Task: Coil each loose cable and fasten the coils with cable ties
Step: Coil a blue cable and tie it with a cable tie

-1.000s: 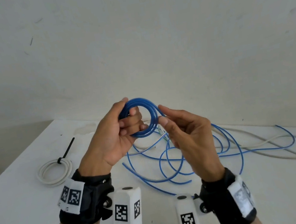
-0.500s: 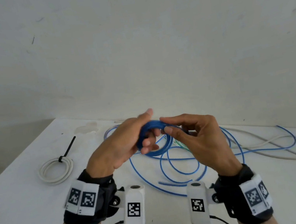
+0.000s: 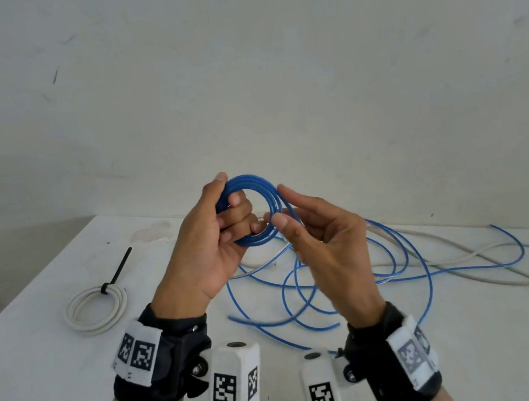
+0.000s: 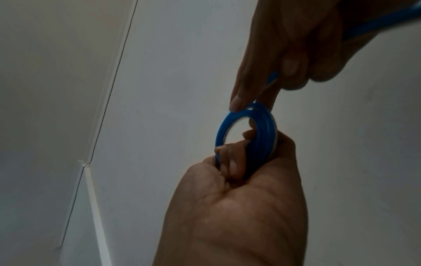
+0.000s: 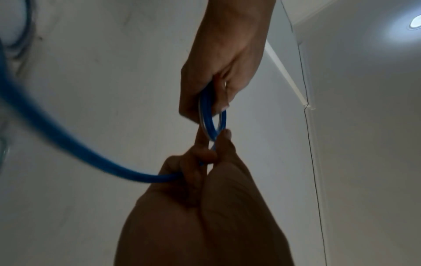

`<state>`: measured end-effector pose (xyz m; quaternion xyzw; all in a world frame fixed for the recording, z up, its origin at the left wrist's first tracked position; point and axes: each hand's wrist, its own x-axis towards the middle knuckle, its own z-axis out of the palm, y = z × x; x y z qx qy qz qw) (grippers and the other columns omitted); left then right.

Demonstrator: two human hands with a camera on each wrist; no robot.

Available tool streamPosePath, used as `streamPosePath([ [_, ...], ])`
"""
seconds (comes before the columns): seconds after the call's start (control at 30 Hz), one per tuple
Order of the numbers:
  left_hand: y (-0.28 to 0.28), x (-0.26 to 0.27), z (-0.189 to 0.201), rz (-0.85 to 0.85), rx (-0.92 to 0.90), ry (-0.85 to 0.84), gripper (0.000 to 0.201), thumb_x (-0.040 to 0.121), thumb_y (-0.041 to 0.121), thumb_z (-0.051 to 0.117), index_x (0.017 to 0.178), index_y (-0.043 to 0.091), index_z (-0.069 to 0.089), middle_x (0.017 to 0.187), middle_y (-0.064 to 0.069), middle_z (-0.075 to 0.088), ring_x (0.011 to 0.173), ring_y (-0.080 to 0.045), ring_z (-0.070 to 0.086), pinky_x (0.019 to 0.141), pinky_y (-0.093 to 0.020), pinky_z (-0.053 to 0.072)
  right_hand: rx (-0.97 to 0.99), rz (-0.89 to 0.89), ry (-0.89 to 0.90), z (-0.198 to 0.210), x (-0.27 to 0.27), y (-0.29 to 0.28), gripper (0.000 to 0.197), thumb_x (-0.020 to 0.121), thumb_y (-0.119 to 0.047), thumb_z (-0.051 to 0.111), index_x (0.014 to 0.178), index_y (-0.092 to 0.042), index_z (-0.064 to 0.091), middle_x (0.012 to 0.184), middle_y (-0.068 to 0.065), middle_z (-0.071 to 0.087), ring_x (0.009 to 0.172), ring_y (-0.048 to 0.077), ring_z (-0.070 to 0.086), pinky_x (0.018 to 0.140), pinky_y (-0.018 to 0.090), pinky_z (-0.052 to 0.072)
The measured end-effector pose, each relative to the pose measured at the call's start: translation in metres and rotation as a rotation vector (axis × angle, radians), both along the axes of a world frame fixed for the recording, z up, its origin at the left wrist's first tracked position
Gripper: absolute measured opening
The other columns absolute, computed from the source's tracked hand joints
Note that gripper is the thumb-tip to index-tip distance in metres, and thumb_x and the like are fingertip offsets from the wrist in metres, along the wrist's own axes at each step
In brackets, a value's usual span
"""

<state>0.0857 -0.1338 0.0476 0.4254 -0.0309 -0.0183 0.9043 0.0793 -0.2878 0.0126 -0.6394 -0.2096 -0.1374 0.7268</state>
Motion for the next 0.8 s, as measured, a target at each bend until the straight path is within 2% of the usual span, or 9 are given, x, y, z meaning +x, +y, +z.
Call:
streamPosePath([
  [0.07, -0.004, -0.001, -0.001, 0.022, -0.018, 0.007, 0.042, 0.105, 0.036, 0.043, 0.069, 0.015, 0.046, 0.048, 0.008, 0.021, 0.048, -0.013, 0.010, 0.055, -0.025, 0.045, 0.038, -0.057, -0.005, -0.002, -0.002, 0.009, 0.032, 0.087, -0.018, 0.077, 0.118, -0.025, 0.072, 0.101, 0.003, 0.079, 0.091, 0.018, 0.075, 0.080, 0.028, 0.057],
  [0.13, -0.005, 0.000, -0.003, 0.030, 0.000, 0.021, 0.043, 0.105, 0.034, 0.042, 0.067, 0.014, 0.047, 0.047, 0.007, 0.021, 0.046, -0.012, 0.013, 0.057, -0.026, 0.046, 0.024, -0.102, -0.015, -0.002, -0.002, 0.009, 0.030, 0.088, -0.014, 0.076, 0.116, -0.025, 0.073, 0.102, 0.001, 0.079, 0.096, 0.020, 0.076, 0.086, 0.029, 0.058],
  [0.27, 0.002, -0.001, -0.001, 0.011, 0.255, 0.010, 0.037, 0.102, 0.020, 0.035, 0.072, 0.008, 0.052, 0.051, -0.002, 0.036, 0.044, -0.018, 0.037, 0.079, -0.043, 0.042, -0.121, -0.091, -0.041, 0.007, 0.002, -0.011, 0.026, 0.088, -0.017, 0.076, 0.111, -0.031, 0.075, 0.098, -0.005, 0.079, 0.095, 0.024, 0.075, 0.086, 0.036, 0.059],
  [0.33, 0.004, -0.003, 0.000, -0.037, 0.393, 0.021, 0.038, 0.102, 0.020, 0.035, 0.073, 0.005, 0.054, 0.050, -0.005, 0.041, 0.045, -0.022, 0.044, 0.078, -0.042, 0.041, -0.239, -0.047, -0.046, 0.011, 0.004, -0.023, 0.024, 0.087, -0.024, 0.075, 0.108, -0.035, 0.075, 0.098, -0.009, 0.079, 0.095, 0.026, 0.074, 0.083, 0.040, 0.057],
  [0.5, -0.002, -0.007, -0.005, -0.119, 0.692, -0.007, 0.044, 0.106, 0.037, 0.042, 0.074, 0.008, 0.054, 0.048, 0.006, 0.033, 0.046, -0.016, 0.030, 0.075, -0.035, 0.046, -0.451, 0.011, -0.057, 0.014, 0.002, -0.036, 0.025, 0.093, -0.018, 0.072, 0.112, -0.033, 0.077, 0.098, -0.017, 0.077, 0.077, 0.011, 0.066, 0.068, 0.020, 0.045],
  [0.57, -0.003, -0.007, -0.007, -0.077, 0.662, -0.027, 0.044, 0.105, 0.037, 0.045, 0.074, 0.008, 0.056, 0.048, 0.008, 0.031, 0.048, -0.014, 0.025, 0.076, -0.034, 0.049, -0.408, 0.001, -0.061, 0.014, 0.002, -0.035, 0.025, 0.093, -0.016, 0.072, 0.112, -0.031, 0.077, 0.097, -0.018, 0.078, 0.077, 0.001, 0.067, 0.067, 0.015, 0.046],
  [0.63, -0.004, -0.004, -0.006, -0.016, 0.571, -0.037, 0.044, 0.105, 0.035, 0.047, 0.071, 0.009, 0.055, 0.050, 0.006, 0.027, 0.046, -0.013, 0.023, 0.070, -0.031, 0.051, -0.326, -0.043, -0.064, 0.013, 0.003, -0.032, 0.023, 0.093, -0.018, 0.072, 0.108, -0.034, 0.077, 0.095, -0.015, 0.078, 0.080, 0.011, 0.071, 0.068, 0.026, 0.053],
  [0.73, -0.002, -0.001, -0.003, 0.056, 0.397, -0.012, 0.044, 0.105, 0.033, 0.047, 0.068, 0.010, 0.052, 0.052, 0.004, 0.020, 0.043, -0.011, 0.020, 0.061, -0.027, 0.050, -0.228, -0.070, -0.051, 0.011, 0.003, -0.027, 0.021, 0.094, -0.019, 0.071, 0.108, -0.033, 0.078, 0.084, -0.008, 0.077, 0.058, 0.012, 0.051, 0.058, 0.028, 0.045],
  [0.8, 0.000, 0.000, -0.001, 0.060, 0.262, 0.000, 0.043, 0.105, 0.033, 0.046, 0.068, 0.011, 0.050, 0.052, 0.004, 0.018, 0.043, -0.011, 0.019, 0.060, -0.027, 0.048, -0.166, -0.012, -0.029, 0.010, 0.001, -0.019, 0.026, 0.093, -0.022, 0.072, 0.116, -0.034, 0.074, 0.088, -0.002, 0.078, 0.055, 0.014, 0.045, 0.057, 0.027, 0.045],
])
